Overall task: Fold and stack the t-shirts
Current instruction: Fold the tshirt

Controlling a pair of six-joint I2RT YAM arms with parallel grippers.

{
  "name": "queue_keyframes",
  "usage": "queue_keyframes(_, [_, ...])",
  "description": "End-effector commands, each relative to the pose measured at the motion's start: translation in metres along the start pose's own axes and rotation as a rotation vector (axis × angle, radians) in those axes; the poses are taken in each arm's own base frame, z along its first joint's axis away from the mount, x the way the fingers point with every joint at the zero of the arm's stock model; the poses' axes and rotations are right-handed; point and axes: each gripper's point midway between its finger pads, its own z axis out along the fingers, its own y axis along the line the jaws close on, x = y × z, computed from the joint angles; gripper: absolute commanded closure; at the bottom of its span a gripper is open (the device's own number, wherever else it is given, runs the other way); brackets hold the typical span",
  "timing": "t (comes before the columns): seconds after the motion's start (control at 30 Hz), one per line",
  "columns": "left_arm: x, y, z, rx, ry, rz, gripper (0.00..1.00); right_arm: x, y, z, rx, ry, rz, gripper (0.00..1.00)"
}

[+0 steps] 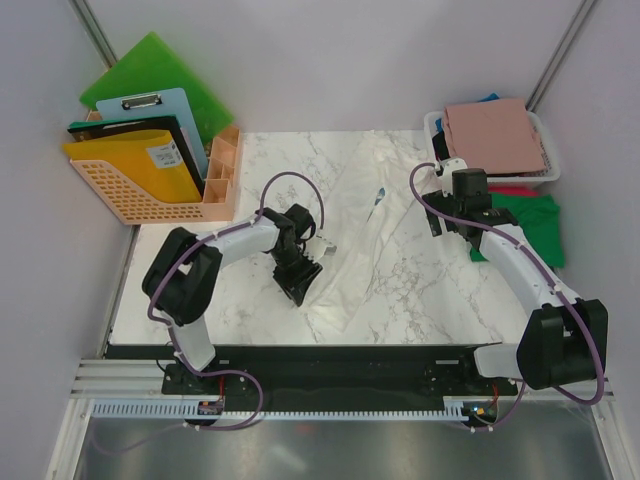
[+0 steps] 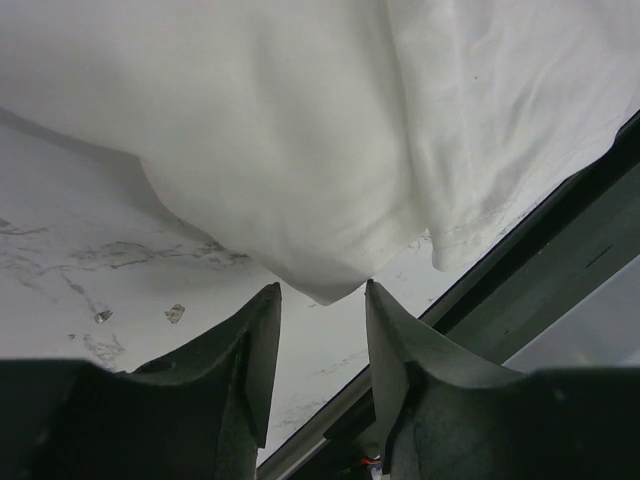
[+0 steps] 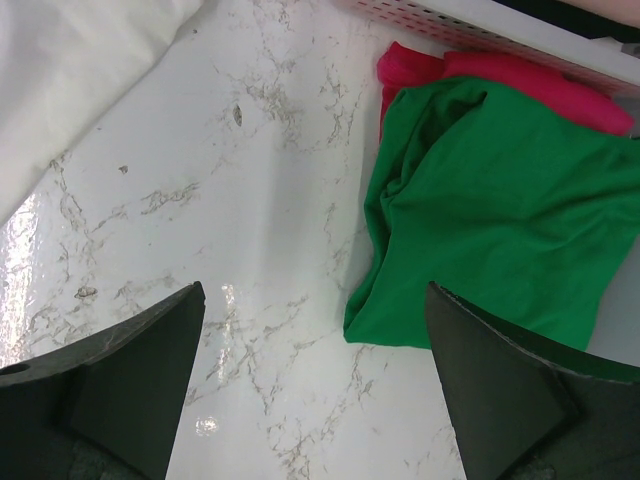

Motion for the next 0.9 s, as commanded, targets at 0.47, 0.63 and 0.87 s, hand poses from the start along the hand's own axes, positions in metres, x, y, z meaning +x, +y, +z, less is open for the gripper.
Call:
queue_keyframes(0.47, [-0.004, -0.014, 0.007, 0.052, 0.021, 0.018, 0.98, -0.005, -0.001, 0.0, 0.0, -0.036, -0.005, 0.02])
queue_keyframes(0.63, [-0.026, -0.026, -0.002, 0.018, -0.056, 0.142, 0.98, 0.002, 0.001, 0.006, -0.001, -0.015, -0.017, 0.02])
queue_keyframes(0.87, [-0.063, -0.051, -0.012, -0.049, -0.128, 0.345, 0.98, 0.01, 0.003, 0.013, -0.006, 0.016, -0.031, 0.02])
